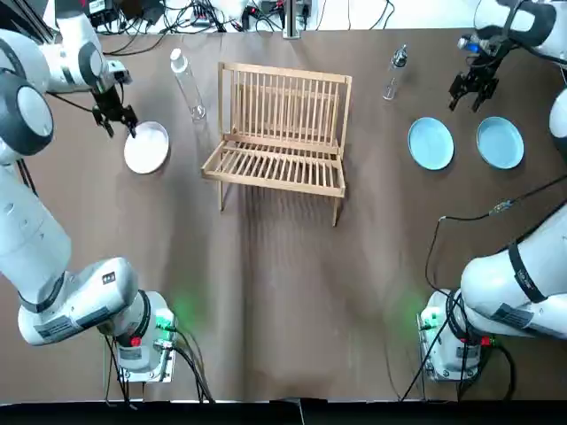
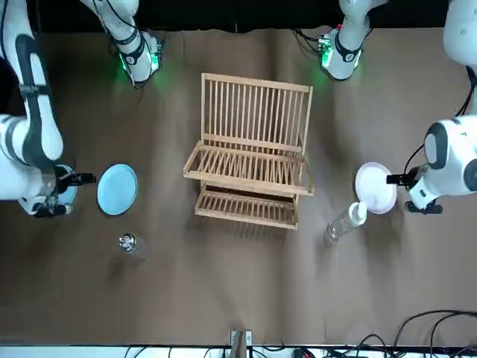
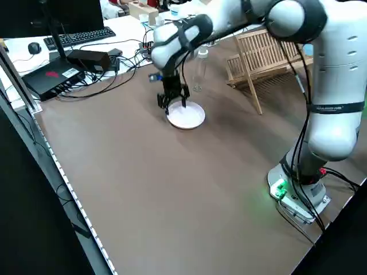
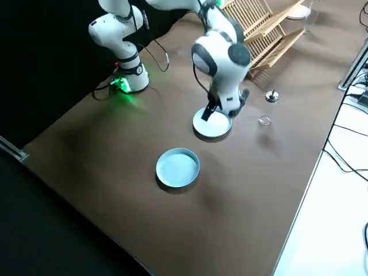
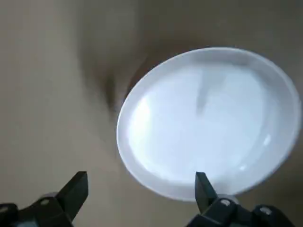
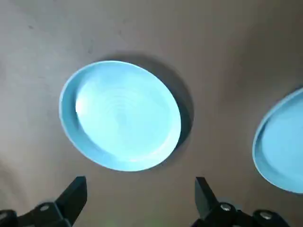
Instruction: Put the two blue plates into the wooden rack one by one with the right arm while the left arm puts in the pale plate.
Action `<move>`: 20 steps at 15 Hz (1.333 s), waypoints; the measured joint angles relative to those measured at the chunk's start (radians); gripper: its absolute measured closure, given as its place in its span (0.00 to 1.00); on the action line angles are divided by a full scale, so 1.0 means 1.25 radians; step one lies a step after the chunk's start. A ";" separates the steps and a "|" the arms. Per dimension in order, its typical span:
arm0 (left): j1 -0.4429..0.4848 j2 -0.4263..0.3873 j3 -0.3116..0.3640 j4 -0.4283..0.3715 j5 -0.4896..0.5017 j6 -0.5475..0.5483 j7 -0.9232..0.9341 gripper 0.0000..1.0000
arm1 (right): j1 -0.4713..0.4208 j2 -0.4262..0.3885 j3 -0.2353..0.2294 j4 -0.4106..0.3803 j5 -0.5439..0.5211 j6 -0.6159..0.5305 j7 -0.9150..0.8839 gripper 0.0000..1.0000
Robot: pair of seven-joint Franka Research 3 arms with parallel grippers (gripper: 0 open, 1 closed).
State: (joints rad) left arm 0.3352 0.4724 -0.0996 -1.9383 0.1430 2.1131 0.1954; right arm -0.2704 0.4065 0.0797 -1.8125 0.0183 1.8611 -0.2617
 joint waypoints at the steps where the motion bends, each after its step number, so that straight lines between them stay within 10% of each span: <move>1: 0.009 0.030 0.000 0.010 0.000 0.008 0.000 0.00 | -0.005 0.019 0.000 0.001 0.001 0.002 -0.005 0.00; 8: 0.043 0.105 0.000 0.057 0.001 0.020 0.002 0.03 | -0.024 0.114 0.001 0.018 0.011 0.065 -0.067 0.03; 17: 0.044 0.105 -0.002 0.066 0.001 0.022 -0.022 0.82 | -0.084 0.173 0.000 0.020 0.011 0.085 -0.179 0.24; 20: 0.044 0.094 -0.012 0.067 0.001 0.014 -0.051 0.90 | -0.085 0.192 0.004 0.020 0.012 0.085 -0.183 0.41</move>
State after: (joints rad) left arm 0.3899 0.5893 -0.1144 -1.8549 0.1439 2.1312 0.1314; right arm -0.3762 0.6461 0.0843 -1.7880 0.0330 1.9678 -0.4900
